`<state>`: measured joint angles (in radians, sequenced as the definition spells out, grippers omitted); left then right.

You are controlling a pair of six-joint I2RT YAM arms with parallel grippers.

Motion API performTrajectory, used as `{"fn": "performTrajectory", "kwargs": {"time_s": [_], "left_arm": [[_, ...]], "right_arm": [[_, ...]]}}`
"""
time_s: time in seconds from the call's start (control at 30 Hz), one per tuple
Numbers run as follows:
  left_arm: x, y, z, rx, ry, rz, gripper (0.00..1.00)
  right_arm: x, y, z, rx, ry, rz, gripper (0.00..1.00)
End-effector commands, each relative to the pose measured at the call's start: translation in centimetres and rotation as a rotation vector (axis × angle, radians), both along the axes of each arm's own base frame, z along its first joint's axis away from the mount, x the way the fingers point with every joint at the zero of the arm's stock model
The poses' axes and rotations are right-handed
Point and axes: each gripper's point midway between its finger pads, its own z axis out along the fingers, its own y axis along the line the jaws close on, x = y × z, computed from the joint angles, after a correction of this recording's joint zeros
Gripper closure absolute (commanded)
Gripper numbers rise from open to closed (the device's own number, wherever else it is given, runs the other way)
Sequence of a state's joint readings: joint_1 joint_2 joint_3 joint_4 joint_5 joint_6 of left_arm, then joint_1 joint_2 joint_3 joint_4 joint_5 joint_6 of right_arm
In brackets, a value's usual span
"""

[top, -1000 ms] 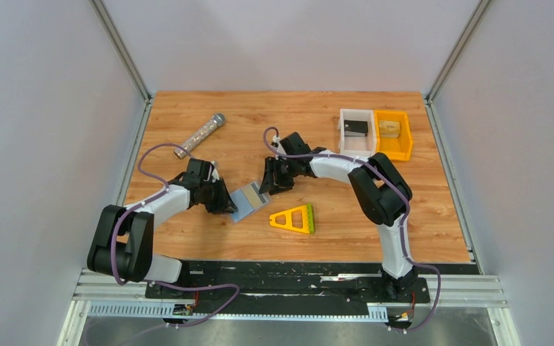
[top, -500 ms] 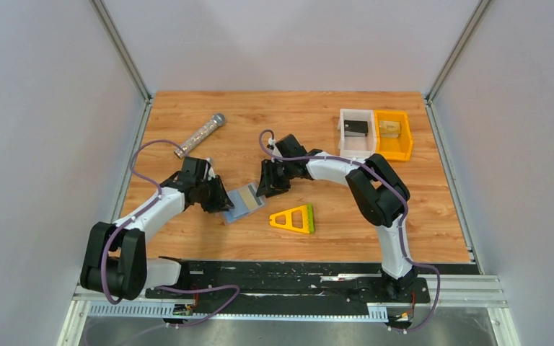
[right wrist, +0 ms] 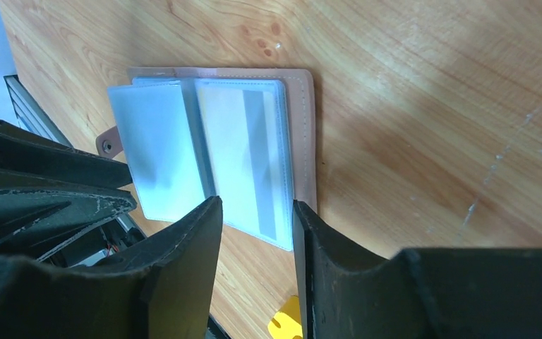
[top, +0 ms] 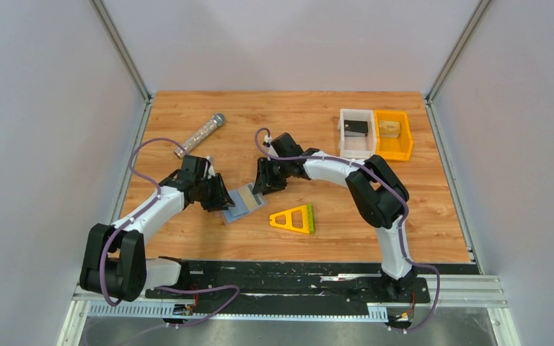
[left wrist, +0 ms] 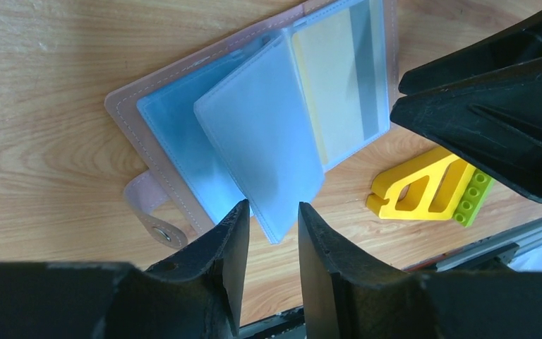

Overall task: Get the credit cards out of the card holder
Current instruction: Remove the credit card from the card holder.

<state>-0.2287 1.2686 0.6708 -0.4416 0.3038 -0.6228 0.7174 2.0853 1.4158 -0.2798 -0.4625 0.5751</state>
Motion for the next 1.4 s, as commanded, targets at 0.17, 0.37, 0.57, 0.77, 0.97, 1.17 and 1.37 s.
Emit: {"fn": "performTrajectory", "kwargs": {"time_s": [0.17,0.37,0.57,0.77,0.97,1.17,1.37], "left_arm": [[1.1,-0.2,3.8,-0.025,-0.107,0.003,0.54],[1.2,-0.4,2.4,-0.028,-0.086,0.001,0.59],[0.7,0.1,-0.5,0.011,-0.015,0.006,0.67],[0.2,0.7,-2.5,0.053,0.029,0.007,0.70],[0.0,0.9,-3.4,0.065,0.051,0.004,0.71],[0.0,1.0,-3.5,0.072,0.054,0.003,0.71],[0.0,1.1,-3.4,0.074,0.049,0.003,0.71]], "right_arm": [[0.8,1.9,3.2,0.068,-0.055,0.022,0.62],[0.7,2.0,2.4,0.060,-0.039,0.026,0.63],[0.4,2.0,1.6,0.055,-0.018,0.034,0.63],[-0.1,2.3,0.8,0.063,0.015,0.057,0.64],[0.0,2.5,1.1,0.067,0.009,0.058,0.63],[0.8,2.0,1.8,0.044,-0.039,0.021,0.63],[0.6,2.2,1.3,0.042,-0.019,0.041,0.63]]}}
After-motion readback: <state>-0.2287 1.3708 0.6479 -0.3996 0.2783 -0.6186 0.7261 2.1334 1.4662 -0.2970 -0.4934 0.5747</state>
